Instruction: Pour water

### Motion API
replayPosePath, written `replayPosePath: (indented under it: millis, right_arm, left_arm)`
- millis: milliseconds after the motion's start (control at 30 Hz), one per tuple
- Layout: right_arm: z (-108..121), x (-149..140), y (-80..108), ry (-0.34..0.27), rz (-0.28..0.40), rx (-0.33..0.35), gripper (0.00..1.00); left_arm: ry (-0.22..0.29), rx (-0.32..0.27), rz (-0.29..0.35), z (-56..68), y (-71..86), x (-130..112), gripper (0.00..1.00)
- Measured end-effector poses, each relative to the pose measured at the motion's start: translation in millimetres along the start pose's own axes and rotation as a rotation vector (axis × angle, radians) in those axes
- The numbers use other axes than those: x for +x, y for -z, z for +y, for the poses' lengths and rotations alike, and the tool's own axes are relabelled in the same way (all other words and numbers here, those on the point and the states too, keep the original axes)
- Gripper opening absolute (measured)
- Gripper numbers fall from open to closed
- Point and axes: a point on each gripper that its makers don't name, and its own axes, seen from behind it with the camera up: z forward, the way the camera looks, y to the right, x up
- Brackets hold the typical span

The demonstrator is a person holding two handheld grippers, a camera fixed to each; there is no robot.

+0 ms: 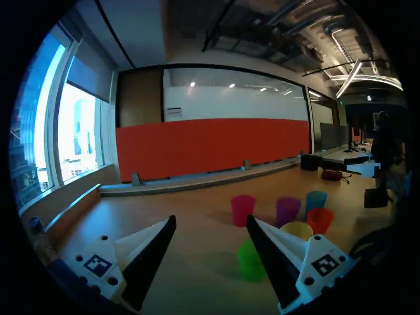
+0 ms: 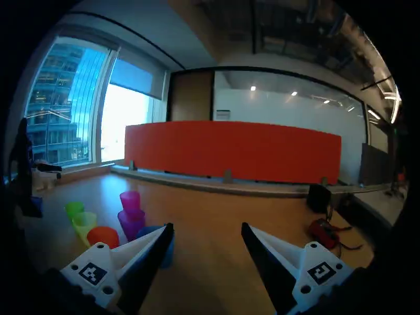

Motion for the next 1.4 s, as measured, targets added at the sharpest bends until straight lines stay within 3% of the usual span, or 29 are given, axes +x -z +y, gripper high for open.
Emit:
replayPosePath:
  millis: [267,567,900,1400]
  right_arm:
    - [14.6,35.2,10.1,-0.006,0.12,-0.084,1.0]
    - [28.2,50.5,18.0,-0.003,0.179,-0.176,1.0]
    - [26.7,42.7,17.7,0.005,0.171,-0.201,1.0]
    - [28.3,43.4,11.2,-0.01,0.154,-0.22,1.0]
  left_arm:
    - [0.003,0.078,0.062,-9.8,0.2,18.3,1.0]
    - [-0.017,0.163,0.117,-21.7,1.3,36.3,0.99]
    - [-0.023,0.217,0.131,-26.4,-0.4,32.4,0.99]
    - [0.013,0.278,0.123,-31.5,-1.8,-0.3,0.99]
